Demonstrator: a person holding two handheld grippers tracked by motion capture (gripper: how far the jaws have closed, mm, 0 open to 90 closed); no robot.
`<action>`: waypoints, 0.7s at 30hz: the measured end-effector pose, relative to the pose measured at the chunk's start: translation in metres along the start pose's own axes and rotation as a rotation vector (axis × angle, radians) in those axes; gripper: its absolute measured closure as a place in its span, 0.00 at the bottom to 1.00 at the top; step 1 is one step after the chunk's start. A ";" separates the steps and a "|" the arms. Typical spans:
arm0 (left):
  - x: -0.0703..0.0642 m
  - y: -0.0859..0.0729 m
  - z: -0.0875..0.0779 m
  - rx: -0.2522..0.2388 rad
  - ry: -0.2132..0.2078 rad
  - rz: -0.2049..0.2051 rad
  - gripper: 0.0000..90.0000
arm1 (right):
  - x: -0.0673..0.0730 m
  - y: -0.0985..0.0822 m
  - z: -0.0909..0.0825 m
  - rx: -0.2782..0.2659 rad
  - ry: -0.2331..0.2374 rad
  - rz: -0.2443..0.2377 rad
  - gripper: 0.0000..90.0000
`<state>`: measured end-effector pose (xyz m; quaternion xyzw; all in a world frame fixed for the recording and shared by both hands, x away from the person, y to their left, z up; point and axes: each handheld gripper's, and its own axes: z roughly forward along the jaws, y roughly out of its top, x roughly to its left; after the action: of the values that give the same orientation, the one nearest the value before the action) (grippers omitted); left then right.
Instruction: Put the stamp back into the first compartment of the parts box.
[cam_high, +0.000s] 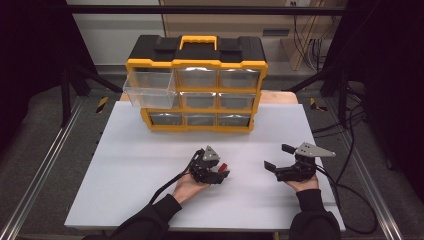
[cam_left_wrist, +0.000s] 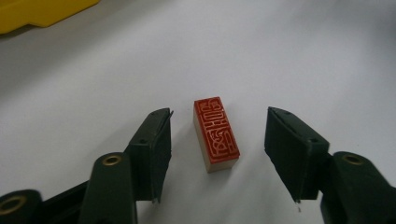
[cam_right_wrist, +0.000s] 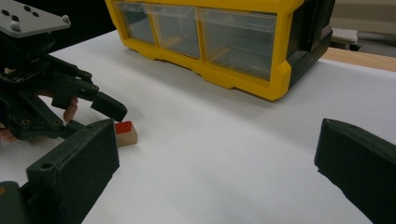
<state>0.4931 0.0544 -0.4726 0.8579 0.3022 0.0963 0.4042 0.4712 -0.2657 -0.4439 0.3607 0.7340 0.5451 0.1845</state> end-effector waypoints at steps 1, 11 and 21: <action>0.000 0.000 0.000 0.000 -0.001 0.000 0.49 | 0.000 0.000 0.000 0.000 0.000 0.002 0.00; 0.000 0.000 0.002 0.004 -0.013 -0.011 0.63 | 0.000 0.000 0.000 0.002 0.000 0.003 0.00; -0.001 -0.001 0.002 0.004 -0.006 -0.010 0.72 | 0.000 0.000 0.000 0.002 0.001 0.002 0.00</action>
<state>0.4927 0.0524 -0.4744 0.8575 0.3056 0.0908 0.4038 0.4711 -0.2657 -0.4439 0.3616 0.7341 0.5448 0.1833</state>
